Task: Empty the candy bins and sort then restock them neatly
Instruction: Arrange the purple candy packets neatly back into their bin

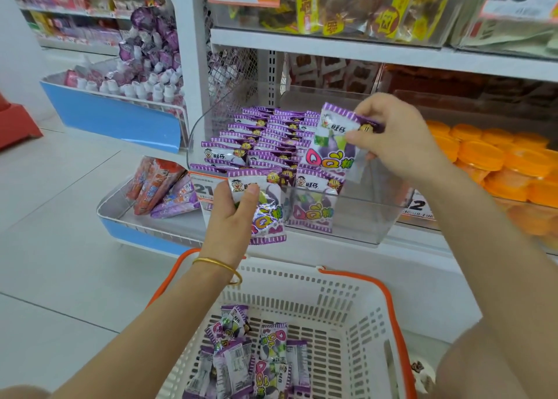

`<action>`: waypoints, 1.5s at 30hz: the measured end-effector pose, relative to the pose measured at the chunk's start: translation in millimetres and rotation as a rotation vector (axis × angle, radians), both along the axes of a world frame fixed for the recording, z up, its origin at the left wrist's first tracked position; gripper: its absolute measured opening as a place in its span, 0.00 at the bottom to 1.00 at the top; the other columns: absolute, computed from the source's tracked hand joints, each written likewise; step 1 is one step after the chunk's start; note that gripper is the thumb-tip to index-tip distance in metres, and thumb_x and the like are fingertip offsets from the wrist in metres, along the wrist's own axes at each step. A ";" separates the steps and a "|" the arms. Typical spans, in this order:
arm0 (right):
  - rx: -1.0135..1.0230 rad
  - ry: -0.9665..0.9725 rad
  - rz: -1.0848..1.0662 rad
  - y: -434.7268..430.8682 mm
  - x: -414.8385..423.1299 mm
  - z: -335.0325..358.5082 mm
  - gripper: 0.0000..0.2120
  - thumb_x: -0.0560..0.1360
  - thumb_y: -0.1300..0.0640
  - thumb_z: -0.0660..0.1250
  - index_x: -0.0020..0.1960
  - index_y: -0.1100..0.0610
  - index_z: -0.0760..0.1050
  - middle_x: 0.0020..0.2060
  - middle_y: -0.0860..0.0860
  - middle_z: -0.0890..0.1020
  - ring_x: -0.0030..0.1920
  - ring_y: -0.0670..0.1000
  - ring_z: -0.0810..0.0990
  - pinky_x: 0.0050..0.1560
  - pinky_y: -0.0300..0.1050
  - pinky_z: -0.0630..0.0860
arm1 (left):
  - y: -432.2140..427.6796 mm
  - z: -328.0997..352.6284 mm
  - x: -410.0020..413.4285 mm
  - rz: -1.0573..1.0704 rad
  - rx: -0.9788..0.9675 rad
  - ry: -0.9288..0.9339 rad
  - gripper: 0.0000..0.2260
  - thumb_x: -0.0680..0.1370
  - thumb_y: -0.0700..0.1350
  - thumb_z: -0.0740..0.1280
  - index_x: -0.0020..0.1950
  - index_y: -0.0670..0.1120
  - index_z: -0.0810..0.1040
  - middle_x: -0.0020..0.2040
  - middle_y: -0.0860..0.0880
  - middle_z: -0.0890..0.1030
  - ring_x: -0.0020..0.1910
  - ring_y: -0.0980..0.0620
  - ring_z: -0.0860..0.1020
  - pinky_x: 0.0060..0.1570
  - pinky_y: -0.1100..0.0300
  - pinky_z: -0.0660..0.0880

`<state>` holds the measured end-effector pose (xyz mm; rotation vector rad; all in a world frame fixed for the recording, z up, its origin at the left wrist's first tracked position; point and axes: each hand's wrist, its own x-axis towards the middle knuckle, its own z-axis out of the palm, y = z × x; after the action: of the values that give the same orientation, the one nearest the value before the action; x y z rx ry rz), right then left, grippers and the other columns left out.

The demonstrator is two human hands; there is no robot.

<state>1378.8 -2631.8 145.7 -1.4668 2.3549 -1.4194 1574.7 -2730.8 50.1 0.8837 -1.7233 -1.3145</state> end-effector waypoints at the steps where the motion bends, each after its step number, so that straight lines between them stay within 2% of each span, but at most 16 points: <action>1: 0.042 0.026 0.004 -2.6 -0.2 -3.4 0.11 0.72 0.63 0.72 0.47 0.55 0.70 0.45 0.56 0.80 0.38 0.54 0.78 0.36 0.50 0.79 | 0.3 0.1 -0.3 -0.006 0.005 0.001 0.12 0.81 0.48 0.59 0.56 0.40 0.66 0.41 0.45 0.65 0.39 0.52 0.66 0.32 0.73 0.66; 6: 0.280 0.106 0.071 -9.7 5.0 -28.9 0.12 0.71 0.62 0.72 0.52 0.62 0.75 0.42 0.51 0.74 0.42 0.51 0.73 0.48 0.53 0.76 | 1.1 -1.4 -2.3 -0.006 0.006 0.012 0.15 0.81 0.49 0.59 0.58 0.37 0.66 0.42 0.45 0.64 0.41 0.51 0.66 0.33 0.72 0.66; 8: 0.337 0.128 0.086 -10.1 4.6 -34.2 0.12 0.71 0.60 0.73 0.52 0.62 0.76 0.40 0.51 0.73 0.43 0.52 0.73 0.46 0.49 0.74 | 1.0 -2.5 -2.3 0.008 0.010 0.007 0.22 0.81 0.48 0.59 0.67 0.34 0.63 0.39 0.47 0.65 0.37 0.53 0.67 0.34 0.73 0.67; 10: 0.434 0.191 0.096 -10.7 1.9 -35.4 0.13 0.71 0.58 0.73 0.53 0.62 0.76 0.44 0.52 0.73 0.48 0.53 0.73 0.42 0.41 0.66 | 1.0 -2.3 -1.8 0.021 0.005 0.008 0.24 0.81 0.48 0.59 0.69 0.32 0.60 0.36 0.50 0.64 0.35 0.56 0.66 0.32 0.75 0.66; 12: 0.510 0.185 0.070 -11.2 -1.5 -33.8 0.16 0.72 0.55 0.73 0.55 0.61 0.76 0.48 0.52 0.72 0.50 0.52 0.72 0.41 0.40 0.63 | 1.0 -2.5 -2.1 0.024 0.002 0.016 0.24 0.81 0.48 0.59 0.68 0.32 0.61 0.36 0.49 0.63 0.34 0.57 0.65 0.31 0.75 0.66; 16: 0.530 -0.042 0.071 -12.0 -7.0 -37.8 0.18 0.72 0.49 0.72 0.56 0.57 0.70 0.46 0.51 0.76 0.50 0.54 0.77 0.49 0.50 0.75 | 3.6 -0.4 -1.9 0.016 0.003 0.019 0.18 0.81 0.48 0.59 0.63 0.35 0.65 0.40 0.46 0.63 0.38 0.53 0.66 0.31 0.74 0.66; 18: 0.559 0.020 0.098 -13.0 -7.1 -39.8 0.17 0.74 0.49 0.70 0.58 0.56 0.71 0.49 0.51 0.77 0.49 0.52 0.75 0.47 0.48 0.73 | 3.7 1.1 -1.4 0.005 0.016 0.026 0.14 0.81 0.48 0.59 0.57 0.37 0.66 0.43 0.46 0.64 0.42 0.52 0.65 0.31 0.73 0.66; 21: 0.586 0.076 0.145 -13.5 -4.1 -38.2 0.19 0.76 0.49 0.66 0.62 0.59 0.74 0.58 0.54 0.78 0.52 0.49 0.73 0.47 0.42 0.66 | 2.3 1.7 -1.2 -0.004 0.024 0.018 0.15 0.81 0.49 0.59 0.58 0.37 0.67 0.45 0.47 0.65 0.42 0.53 0.65 0.34 0.71 0.67; 24: 0.587 -0.003 0.155 -11.6 -1.0 -36.1 0.18 0.76 0.50 0.67 0.58 0.63 0.76 0.55 0.59 0.79 0.54 0.57 0.77 0.54 0.51 0.74 | 1.1 1.5 -1.7 -0.007 0.025 0.019 0.13 0.81 0.49 0.59 0.55 0.38 0.67 0.46 0.48 0.65 0.42 0.53 0.65 0.34 0.70 0.67; 27: 0.508 -0.153 0.115 -8.7 0.9 -34.5 0.18 0.73 0.57 0.71 0.54 0.71 0.75 0.55 0.68 0.77 0.56 0.66 0.76 0.57 0.64 0.74 | 1.4 2.2 -1.4 -0.011 0.032 0.013 0.12 0.81 0.49 0.59 0.52 0.39 0.67 0.45 0.48 0.65 0.42 0.54 0.64 0.34 0.69 0.66; 31: 0.435 -0.245 0.079 -5.4 -0.8 -38.1 0.04 0.72 0.62 0.72 0.44 0.62 0.77 0.48 0.59 0.81 0.48 0.57 0.80 0.52 0.56 0.79 | 3.7 6.8 -0.6 -0.039 0.058 0.032 0.07 0.81 0.49 0.59 0.48 0.46 0.67 0.42 0.52 0.65 0.37 0.59 0.65 0.32 0.75 0.65; 33: 0.398 -0.290 0.073 -5.8 -2.0 -40.0 0.03 0.72 0.64 0.71 0.43 0.59 0.77 0.48 0.56 0.80 0.46 0.54 0.80 0.49 0.53 0.80 | 5.3 9.0 -0.6 -0.045 0.078 0.037 0.07 0.81 0.48 0.59 0.44 0.51 0.64 0.40 0.56 0.64 0.33 0.63 0.64 0.31 0.76 0.65; 36: 0.449 -0.127 0.099 -13.4 -1.8 -41.2 0.12 0.72 0.61 0.72 0.51 0.68 0.76 0.52 0.62 0.79 0.52 0.62 0.79 0.54 0.58 0.78 | 5.0 8.3 -0.9 -0.027 0.083 0.029 0.06 0.81 0.49 0.59 0.45 0.49 0.65 0.42 0.54 0.65 0.35 0.62 0.65 0.32 0.76 0.66; 38: 0.514 0.061 0.125 -20.7 -1.4 -41.4 0.17 0.72 0.57 0.73 0.55 0.66 0.76 0.52 0.57 0.79 0.53 0.58 0.77 0.54 0.50 0.74 | 3.6 6.6 -1.4 -0.014 0.075 0.024 0.09 0.81 0.49 0.59 0.52 0.43 0.68 0.44 0.49 0.66 0.40 0.56 0.66 0.34 0.75 0.67; 40: 0.537 0.158 0.139 -25.9 0.6 -40.5 0.18 0.72 0.56 0.73 0.58 0.63 0.75 0.50 0.50 0.75 0.51 0.52 0.73 0.48 0.42 0.68 | 3.2 6.0 -1.6 -0.014 0.068 0.011 0.12 0.81 0.49 0.59 0.56 0.40 0.67 0.46 0.47 0.65 0.44 0.53 0.66 0.35 0.74 0.67; 45: 0.570 0.244 0.135 -31.5 2.2 -43.9 0.13 0.71 0.54 0.73 0.48 0.56 0.70 0.44 0.49 0.72 0.45 0.50 0.70 0.34 0.36 0.64 | 4.4 8.1 -1.3 -0.034 0.092 0.045 0.04 0.81 0.49 0.58 0.48 0.52 0.64 0.45 0.52 0.65 0.46 0.54 0.65 0.35 0.76 0.67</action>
<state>1381.0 -2663.3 101.8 -1.6366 2.4355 -0.4882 1573.4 -2726.4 58.2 0.8729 -1.6612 -1.4357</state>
